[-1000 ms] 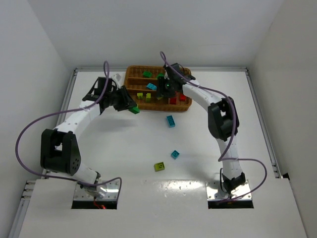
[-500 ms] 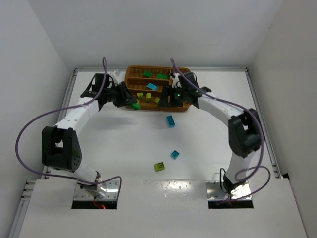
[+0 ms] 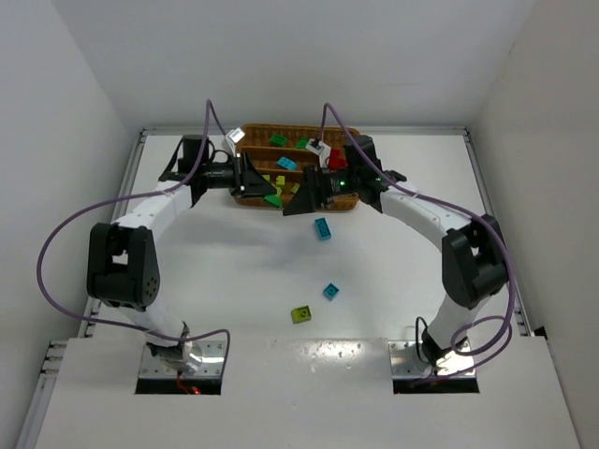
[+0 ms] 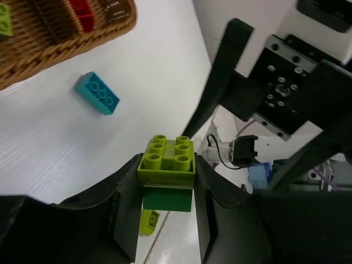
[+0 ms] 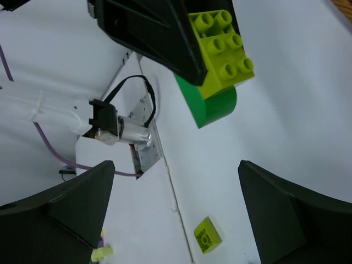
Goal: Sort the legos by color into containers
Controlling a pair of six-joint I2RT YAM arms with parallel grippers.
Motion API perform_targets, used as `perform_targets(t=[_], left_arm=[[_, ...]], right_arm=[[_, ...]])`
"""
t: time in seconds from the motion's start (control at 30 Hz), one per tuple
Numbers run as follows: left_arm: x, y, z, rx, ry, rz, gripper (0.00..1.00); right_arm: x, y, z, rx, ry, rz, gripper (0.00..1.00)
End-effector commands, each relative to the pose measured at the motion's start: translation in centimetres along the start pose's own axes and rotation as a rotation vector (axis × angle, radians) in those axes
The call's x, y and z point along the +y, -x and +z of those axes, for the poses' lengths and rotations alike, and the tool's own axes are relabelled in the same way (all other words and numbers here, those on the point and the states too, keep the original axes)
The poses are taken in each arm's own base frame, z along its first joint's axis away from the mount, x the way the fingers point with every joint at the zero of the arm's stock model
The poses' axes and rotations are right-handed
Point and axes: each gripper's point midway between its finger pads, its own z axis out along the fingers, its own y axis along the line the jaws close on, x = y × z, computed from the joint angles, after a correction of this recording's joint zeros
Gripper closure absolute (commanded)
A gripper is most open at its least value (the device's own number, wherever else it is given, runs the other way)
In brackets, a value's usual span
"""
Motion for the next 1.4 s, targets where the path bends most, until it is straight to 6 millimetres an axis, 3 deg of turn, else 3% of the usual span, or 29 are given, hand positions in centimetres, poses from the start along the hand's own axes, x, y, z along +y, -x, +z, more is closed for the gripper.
perform_targets(t=[0.0,0.07,0.17,0.3,0.5,0.6,0.9,1.03,1.07,1.17,1.37], left_arm=[[-4.0,0.8,-1.4,-0.017,-0.133,0.118,1.00],[-4.6,0.3,-1.3,0.006,-0.164,0.119,1.00],[-4.8,-0.1,-1.0,0.026,-0.183,0.111,1.00],[-4.6,-0.3,-1.0,0.029,-0.181,0.103,1.00],[-4.9,-0.9,-1.2,0.035,-0.189,0.103,1.00],[-4.7,-1.1,-1.2,0.038,-0.187,0.095,1.00],[-5.1,-0.7,-1.3,0.026,-0.184,0.111,1.00],[-4.7,-0.2,-1.1,0.009,-0.159,0.087,1.00],[-4.4,0.2,-0.9,0.001,-0.146,0.085,1.00],[-4.1,0.6,-0.7,-0.005,-0.138,0.075,1.00],[-3.7,0.8,-0.4,-0.007,-0.128,0.057,1.00]], right_arm=[[1.1,1.6,0.7,-0.020,0.073,-0.063,0.06],[1.8,1.8,1.2,-0.011,0.121,-0.064,0.06],[1.9,1.7,2.4,0.001,0.137,-0.076,0.14],[2.1,2.7,2.8,-0.035,0.163,-0.063,0.35],[2.7,3.3,3.3,-0.048,0.241,-0.050,0.39],[3.1,3.8,3.3,-0.065,0.258,-0.030,0.47],[3.3,3.7,3.3,-0.083,0.285,-0.021,0.88],[1.3,3.2,3.6,-0.083,0.166,-0.006,0.94],[-0.5,2.6,4.0,-0.053,0.038,0.068,0.95],[-3.8,0.6,4.1,0.012,-0.212,0.052,0.95],[-6.2,-1.1,2.6,0.005,-0.375,0.079,0.96]])
